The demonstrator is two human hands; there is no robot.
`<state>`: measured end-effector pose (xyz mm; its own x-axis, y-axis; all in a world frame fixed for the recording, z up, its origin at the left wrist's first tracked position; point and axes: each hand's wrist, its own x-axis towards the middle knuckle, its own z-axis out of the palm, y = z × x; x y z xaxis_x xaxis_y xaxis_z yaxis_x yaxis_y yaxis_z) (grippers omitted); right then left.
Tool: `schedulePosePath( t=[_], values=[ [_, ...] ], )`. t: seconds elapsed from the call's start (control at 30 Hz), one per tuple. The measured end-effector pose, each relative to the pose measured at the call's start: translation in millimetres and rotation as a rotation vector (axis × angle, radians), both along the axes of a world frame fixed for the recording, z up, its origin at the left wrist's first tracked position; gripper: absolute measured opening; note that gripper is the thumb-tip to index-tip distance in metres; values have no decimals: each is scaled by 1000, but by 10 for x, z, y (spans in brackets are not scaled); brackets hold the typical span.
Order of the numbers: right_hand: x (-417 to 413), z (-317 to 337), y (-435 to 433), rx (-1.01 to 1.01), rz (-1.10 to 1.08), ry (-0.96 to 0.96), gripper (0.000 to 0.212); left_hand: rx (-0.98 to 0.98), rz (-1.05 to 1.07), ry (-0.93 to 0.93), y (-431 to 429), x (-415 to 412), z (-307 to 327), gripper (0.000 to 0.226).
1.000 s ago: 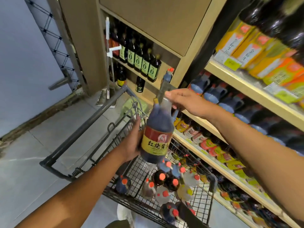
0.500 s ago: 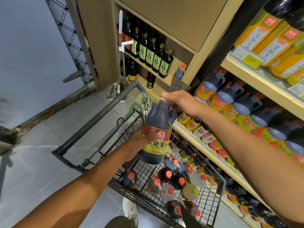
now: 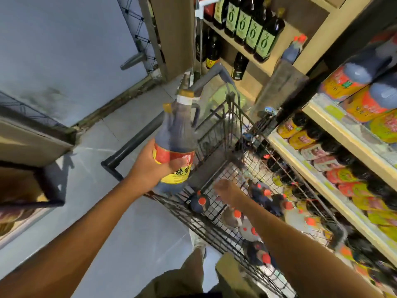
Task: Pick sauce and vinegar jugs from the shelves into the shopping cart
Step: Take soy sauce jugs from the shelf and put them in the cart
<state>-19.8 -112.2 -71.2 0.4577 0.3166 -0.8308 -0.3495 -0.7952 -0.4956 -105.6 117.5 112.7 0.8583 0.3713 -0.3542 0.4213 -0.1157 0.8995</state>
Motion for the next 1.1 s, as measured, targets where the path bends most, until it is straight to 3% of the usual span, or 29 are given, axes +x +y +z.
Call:
schedulePosePath(
  t=[0.23, 0.4, 0.5, 0.6, 0.87, 1.1],
  values=[
    [-639, -502, 51, -133, 193, -14, 33, -2, 81, -2, 66, -110, -71, 82],
    [-689, -648, 212, -93, -43, 54, 15, 18, 78, -18, 92, -154, -149, 84],
    [-705, -787, 320, -144, -110, 136, 16, 10, 79, -17, 116, -182, -190, 90],
    [-766, -863, 373, -116, -139, 162, 31, 7, 83, -20, 116, -215, -209, 91],
    [-626, -723, 247, -144, 206, -237, 11, -48, 106, -30, 119, -288, -192, 87],
    [-111, 245, -292, 46, 125, -447, 14, -213, 115, -73, 66, -216, -22, 108]
  ],
)
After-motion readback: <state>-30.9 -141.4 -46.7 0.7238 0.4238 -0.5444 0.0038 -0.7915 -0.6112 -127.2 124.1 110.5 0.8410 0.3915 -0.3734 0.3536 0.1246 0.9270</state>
